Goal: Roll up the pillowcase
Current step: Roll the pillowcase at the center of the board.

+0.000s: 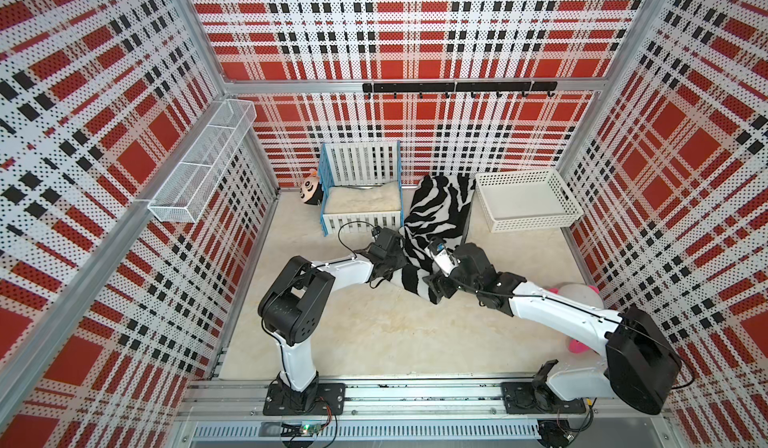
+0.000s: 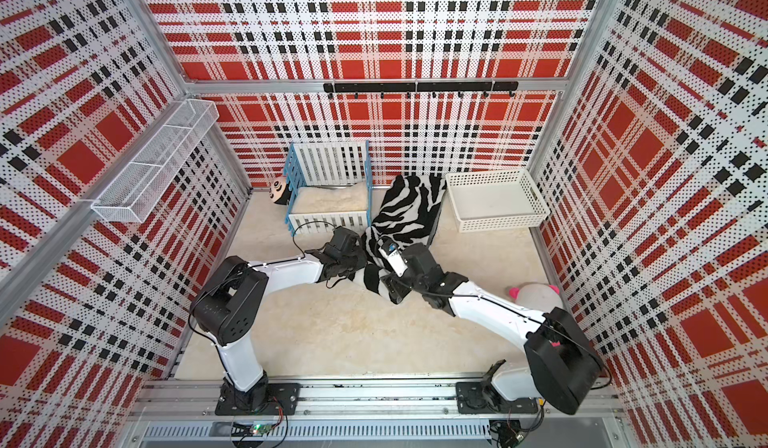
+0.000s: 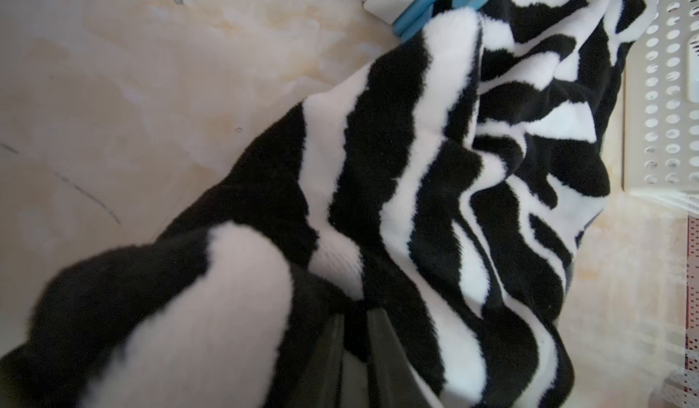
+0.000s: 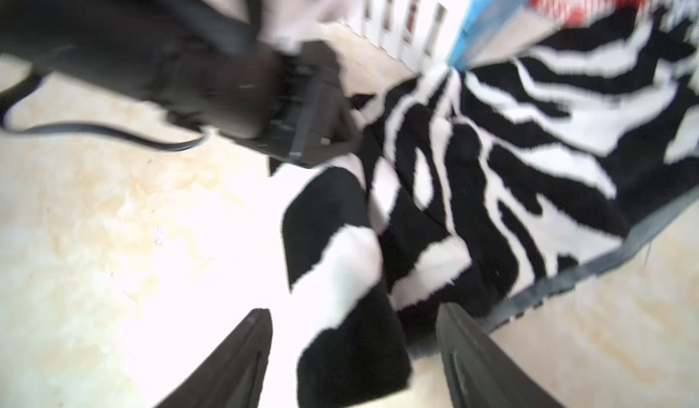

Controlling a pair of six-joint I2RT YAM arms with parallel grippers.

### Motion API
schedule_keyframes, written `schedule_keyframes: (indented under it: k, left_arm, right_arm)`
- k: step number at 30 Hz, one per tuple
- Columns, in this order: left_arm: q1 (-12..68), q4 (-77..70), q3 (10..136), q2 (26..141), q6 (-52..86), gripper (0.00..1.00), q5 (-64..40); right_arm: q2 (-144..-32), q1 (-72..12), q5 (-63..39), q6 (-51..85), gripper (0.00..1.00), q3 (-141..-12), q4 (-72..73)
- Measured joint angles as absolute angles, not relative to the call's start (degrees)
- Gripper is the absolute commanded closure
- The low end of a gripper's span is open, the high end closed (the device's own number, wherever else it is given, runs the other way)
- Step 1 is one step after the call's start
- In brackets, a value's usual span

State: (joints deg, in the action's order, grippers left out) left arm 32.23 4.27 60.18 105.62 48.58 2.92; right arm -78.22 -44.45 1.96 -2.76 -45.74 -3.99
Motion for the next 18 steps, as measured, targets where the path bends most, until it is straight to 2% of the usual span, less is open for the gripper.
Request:
schedule_keyframes:
  k: [7,12,18]
  left_arm:
    - [32.23,4.25,60.18,105.62,48.58,0.82,2.35]
    - [32.21,4.19,60.16,105.62,48.60,0.82,2.15]
    - [32.18,4.03,60.10,105.62,48.60,0.82,1.96]
  right_arm:
    - [-89.38,-55.40,16.91,-14.41,0.20,-45.50,2.68]
    - [-95.64,-56.99,21.67,-20.25,0.19,-45.60,6.44]
    - [-98.15,-56.93,25.30,-24.49,0.18,-46.92,11.25]
